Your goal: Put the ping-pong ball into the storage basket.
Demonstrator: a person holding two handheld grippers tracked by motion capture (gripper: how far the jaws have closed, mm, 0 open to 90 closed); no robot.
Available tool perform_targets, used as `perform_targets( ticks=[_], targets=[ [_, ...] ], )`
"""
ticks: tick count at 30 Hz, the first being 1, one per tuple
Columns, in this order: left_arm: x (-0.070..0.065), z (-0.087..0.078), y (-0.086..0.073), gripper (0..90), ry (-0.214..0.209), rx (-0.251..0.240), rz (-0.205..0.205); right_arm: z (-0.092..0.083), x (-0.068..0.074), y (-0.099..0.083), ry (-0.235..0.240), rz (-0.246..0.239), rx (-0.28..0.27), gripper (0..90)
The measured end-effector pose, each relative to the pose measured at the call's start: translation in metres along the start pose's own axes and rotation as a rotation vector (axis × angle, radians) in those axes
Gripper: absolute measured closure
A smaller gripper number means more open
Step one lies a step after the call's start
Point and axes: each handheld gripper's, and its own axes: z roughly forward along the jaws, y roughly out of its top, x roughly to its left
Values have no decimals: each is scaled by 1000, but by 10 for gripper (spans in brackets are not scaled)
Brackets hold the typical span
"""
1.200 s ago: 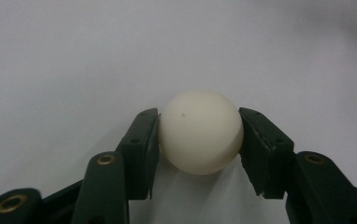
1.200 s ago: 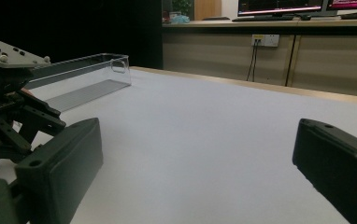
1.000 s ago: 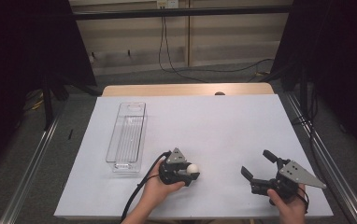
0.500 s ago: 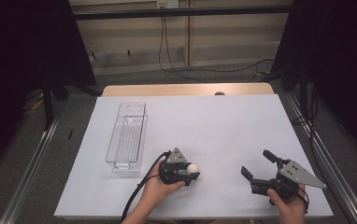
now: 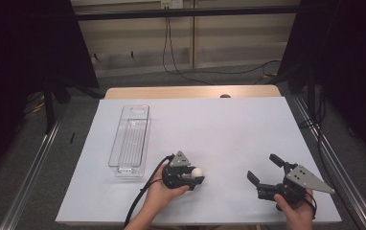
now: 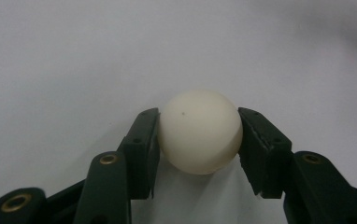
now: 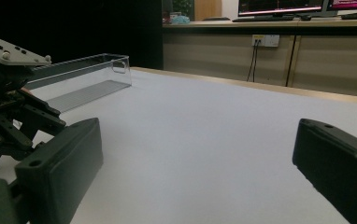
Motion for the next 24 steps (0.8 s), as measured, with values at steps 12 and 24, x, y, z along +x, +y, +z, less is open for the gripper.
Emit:
perform_targets(
  ticks=[12,24],
  targets=[
    [2,-5,2,510,1,14,-12,1,0,0,6,-1,-1,14],
    [3,-12,8,511,-3,11,-20,0,0,0,6,-3,0,14]
  ],
)
